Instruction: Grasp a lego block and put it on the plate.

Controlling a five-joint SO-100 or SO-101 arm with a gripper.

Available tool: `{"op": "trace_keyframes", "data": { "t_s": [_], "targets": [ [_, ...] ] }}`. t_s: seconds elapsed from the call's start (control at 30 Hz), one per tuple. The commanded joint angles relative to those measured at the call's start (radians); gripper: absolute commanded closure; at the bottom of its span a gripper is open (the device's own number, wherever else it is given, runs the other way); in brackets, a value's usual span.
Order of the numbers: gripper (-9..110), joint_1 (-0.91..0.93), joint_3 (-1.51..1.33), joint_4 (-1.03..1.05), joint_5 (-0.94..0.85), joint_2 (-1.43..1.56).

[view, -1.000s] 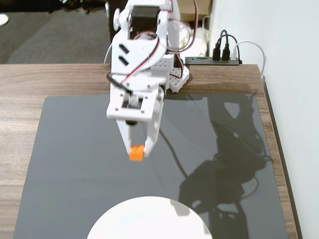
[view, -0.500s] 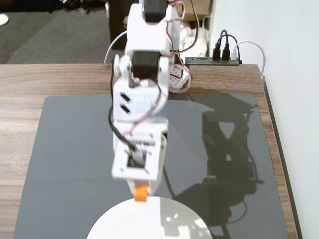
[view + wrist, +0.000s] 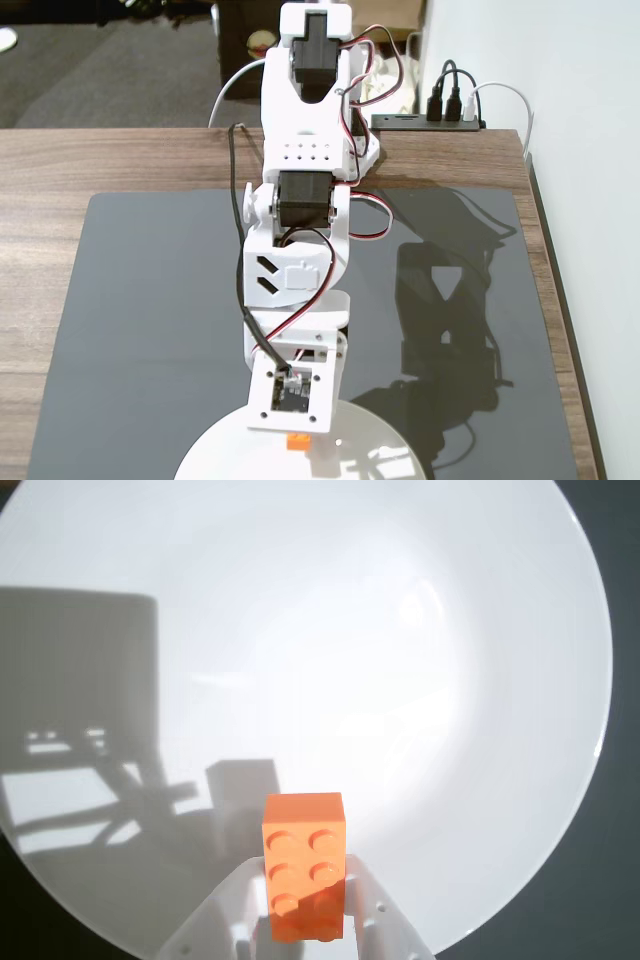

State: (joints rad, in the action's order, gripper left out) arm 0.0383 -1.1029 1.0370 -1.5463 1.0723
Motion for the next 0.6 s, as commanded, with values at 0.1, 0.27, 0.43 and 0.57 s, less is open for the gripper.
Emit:
{"op": "trace_keyframes", "data": {
  "t_s": [0.1, 0.27, 0.43, 0.57],
  "targets": [
    [97, -0.011, 0.063, -0.012, 0.009, -0.012],
    [96, -0.012, 0.064, -0.015, 0.017, -0.021],
    [91, -0.008, 0.069, -0.015, 0.029, -0.023],
    [81, -0.002, 0.071, -0.008, 0.031, -0.018]
  ]
}}
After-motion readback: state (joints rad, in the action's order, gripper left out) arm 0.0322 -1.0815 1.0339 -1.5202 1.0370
